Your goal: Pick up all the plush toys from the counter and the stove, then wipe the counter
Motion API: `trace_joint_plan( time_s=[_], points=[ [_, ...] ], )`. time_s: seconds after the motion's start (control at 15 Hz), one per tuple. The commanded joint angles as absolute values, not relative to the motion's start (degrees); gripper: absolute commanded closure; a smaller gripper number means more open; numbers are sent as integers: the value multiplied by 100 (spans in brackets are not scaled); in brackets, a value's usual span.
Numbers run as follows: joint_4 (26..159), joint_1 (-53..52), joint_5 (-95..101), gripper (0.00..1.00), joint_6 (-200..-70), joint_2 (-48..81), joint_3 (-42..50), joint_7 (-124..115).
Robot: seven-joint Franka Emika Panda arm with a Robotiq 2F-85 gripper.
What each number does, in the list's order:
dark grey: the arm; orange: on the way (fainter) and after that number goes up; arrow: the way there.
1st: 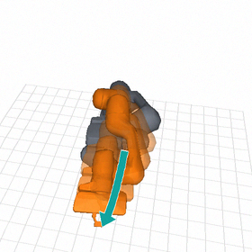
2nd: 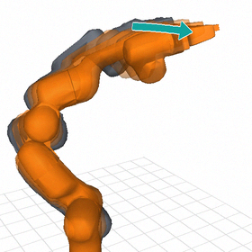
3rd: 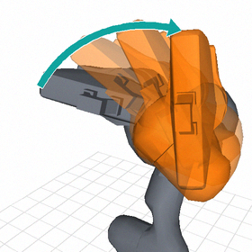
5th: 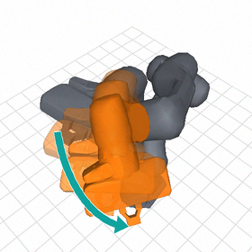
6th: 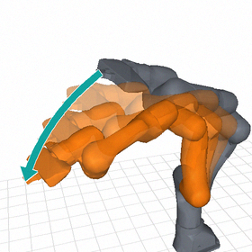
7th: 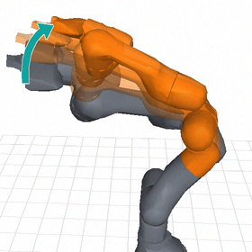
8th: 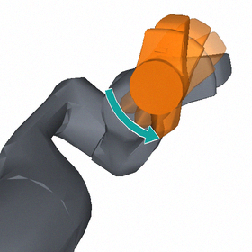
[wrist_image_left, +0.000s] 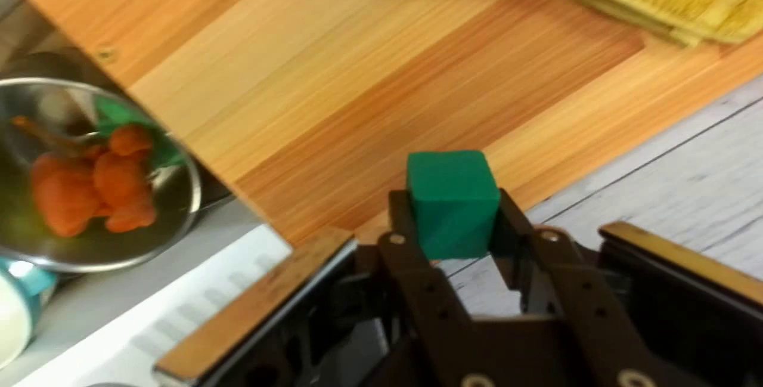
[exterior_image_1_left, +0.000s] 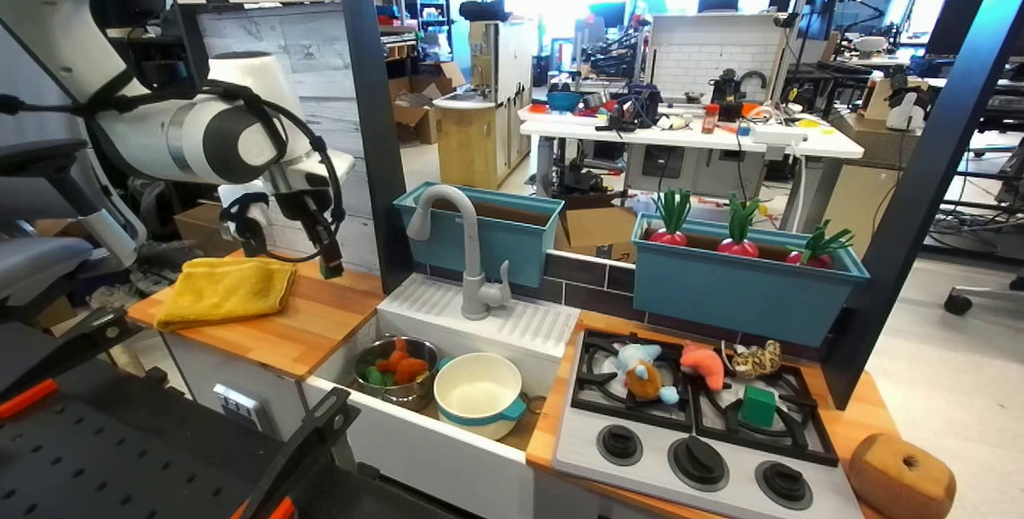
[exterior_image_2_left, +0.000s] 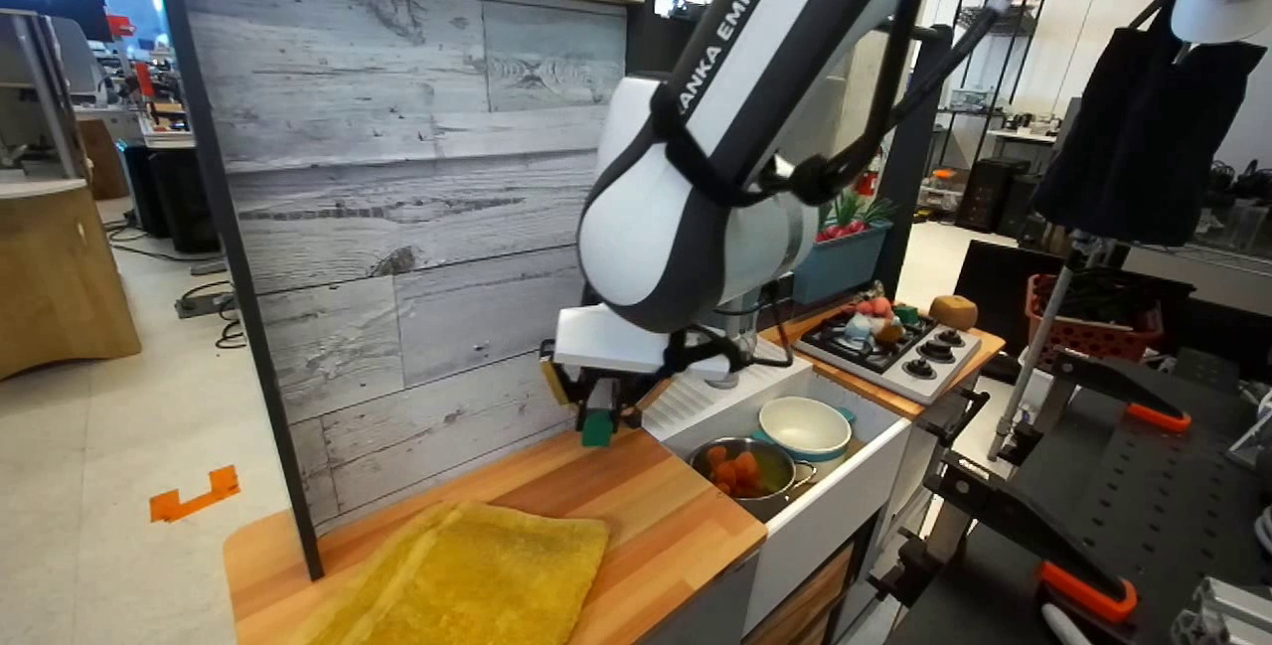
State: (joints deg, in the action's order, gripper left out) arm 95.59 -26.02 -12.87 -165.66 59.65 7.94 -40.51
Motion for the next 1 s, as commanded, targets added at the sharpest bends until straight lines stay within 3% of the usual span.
trace_joint_plan(
  time_s=[0.0,0.33,0.93],
  points=[
    [10740,-2474,-1196,91,-16776,5251,1276,-4143],
    [11213,-2371,-822,91,-16542,5047,2181,-4044],
    [10319,-2109,-429,91,-16001,5814,2341,-4005]
  ],
)
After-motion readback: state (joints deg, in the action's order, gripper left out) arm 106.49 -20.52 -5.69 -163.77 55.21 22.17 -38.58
